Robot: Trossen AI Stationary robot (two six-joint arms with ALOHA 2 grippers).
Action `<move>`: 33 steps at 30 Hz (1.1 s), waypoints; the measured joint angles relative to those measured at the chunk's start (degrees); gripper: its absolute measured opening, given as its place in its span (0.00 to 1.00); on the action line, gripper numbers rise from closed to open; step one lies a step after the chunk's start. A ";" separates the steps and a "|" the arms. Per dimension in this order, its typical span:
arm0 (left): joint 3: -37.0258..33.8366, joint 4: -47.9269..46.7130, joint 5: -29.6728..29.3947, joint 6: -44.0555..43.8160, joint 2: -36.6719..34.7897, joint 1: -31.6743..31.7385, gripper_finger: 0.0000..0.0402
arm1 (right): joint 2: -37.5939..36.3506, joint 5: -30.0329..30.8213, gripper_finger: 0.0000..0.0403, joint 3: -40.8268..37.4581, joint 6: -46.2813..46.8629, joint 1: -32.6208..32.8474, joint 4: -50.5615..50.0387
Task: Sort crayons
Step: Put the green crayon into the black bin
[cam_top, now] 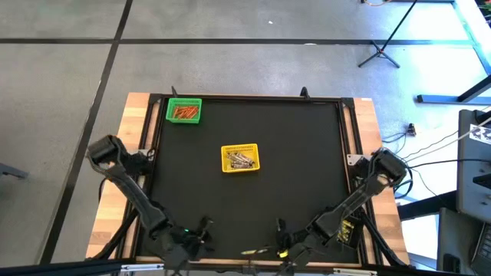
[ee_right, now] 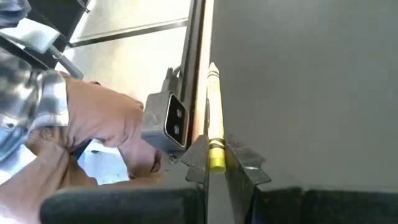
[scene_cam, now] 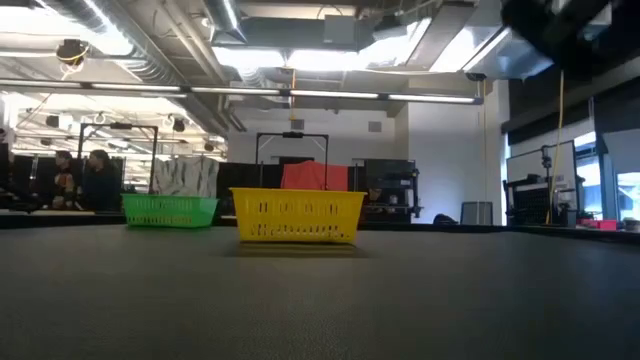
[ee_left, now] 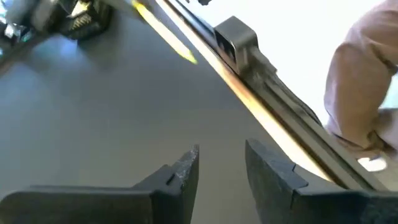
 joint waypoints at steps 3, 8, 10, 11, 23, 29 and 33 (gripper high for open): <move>-5.29 0.32 -1.60 -3.46 -4.68 -2.14 0.28 | -4.07 0.43 0.05 0.00 1.91 0.00 -5.30; -14.74 6.38 -2.13 -11.31 -10.14 -2.83 0.28 | -10.35 1.23 0.05 0.01 5.47 0.02 -12.25; -17.82 9.66 -1.82 -12.26 -11.03 -2.95 0.28 | -12.65 1.27 0.06 0.02 8.48 0.00 -15.82; -19.09 10.78 -1.84 -12.86 -11.39 -3.03 0.28 | -13.57 1.31 0.07 0.02 10.38 0.01 -17.96; -23.23 13.01 -2.06 -17.16 -11.36 -3.05 0.28 | -22.75 3.91 0.05 0.04 40.66 8.59 -45.16; -23.23 14.05 -2.42 -16.46 -11.36 -3.05 0.28 | -23.36 1.67 0.05 0.04 63.07 16.67 -59.33; -23.23 15.80 -2.49 -15.98 -11.36 -3.05 0.28 | -23.36 -0.35 0.05 0.04 73.22 20.96 -64.83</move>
